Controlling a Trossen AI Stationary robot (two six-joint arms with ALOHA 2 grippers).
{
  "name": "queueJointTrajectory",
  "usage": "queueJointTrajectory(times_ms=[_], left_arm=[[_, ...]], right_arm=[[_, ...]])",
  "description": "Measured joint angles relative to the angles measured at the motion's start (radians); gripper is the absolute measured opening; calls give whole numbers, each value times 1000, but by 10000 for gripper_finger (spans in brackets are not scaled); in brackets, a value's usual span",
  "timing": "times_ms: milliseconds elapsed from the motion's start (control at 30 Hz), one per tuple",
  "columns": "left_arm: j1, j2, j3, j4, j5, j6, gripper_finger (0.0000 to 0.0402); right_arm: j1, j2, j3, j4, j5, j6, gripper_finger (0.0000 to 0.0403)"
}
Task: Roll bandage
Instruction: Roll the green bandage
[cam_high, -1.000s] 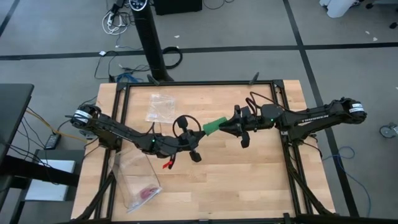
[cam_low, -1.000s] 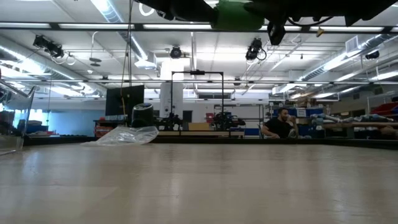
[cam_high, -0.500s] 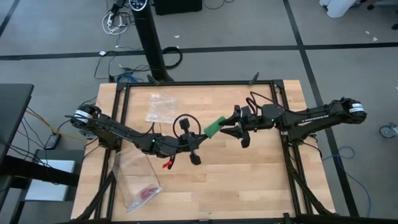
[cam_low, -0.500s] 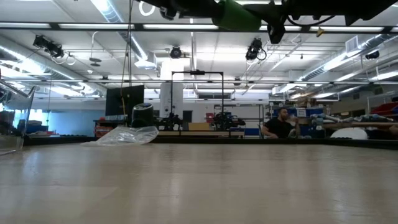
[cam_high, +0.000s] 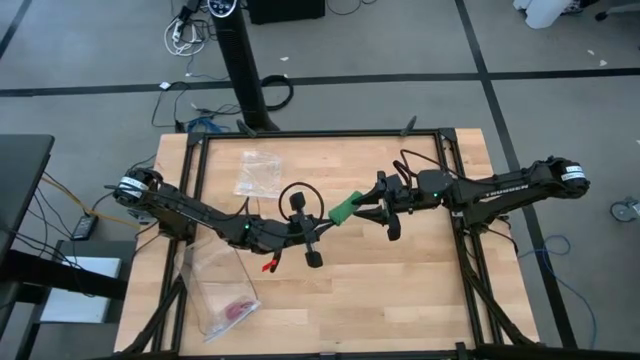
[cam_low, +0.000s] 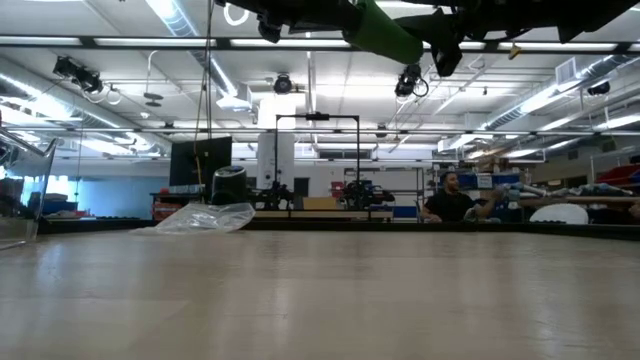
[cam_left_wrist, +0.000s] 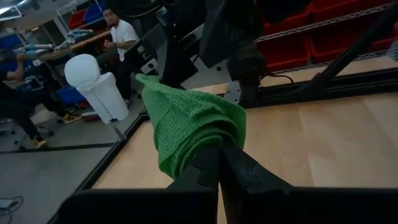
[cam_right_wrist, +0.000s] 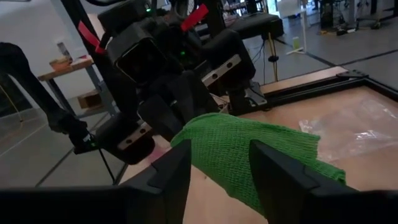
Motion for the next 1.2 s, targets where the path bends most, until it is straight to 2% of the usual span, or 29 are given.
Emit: queueJointTrajectory(times_ms=[267,467,600,867,1000,1200], left_arm=[[7,0,-59,71,60,-55,3],[27,0,-112,202,132,-110,3],[47,0,-119,206,140,-181,3],[96,0,-119,216,196,-279,3],[105,0,-119,223,231,-288,3],[105,0,-119,208,240,-230,3]], right_arm=[[-1,-10,0,9,-10,-44,201],[0,-37,0,-1,-33,-89,194],[24,-42,0,-4,-48,-157,159],[64,2,-1,37,-51,-343,12],[59,44,1,73,-53,-381,14],[46,99,70,0,-55,-405,3]])
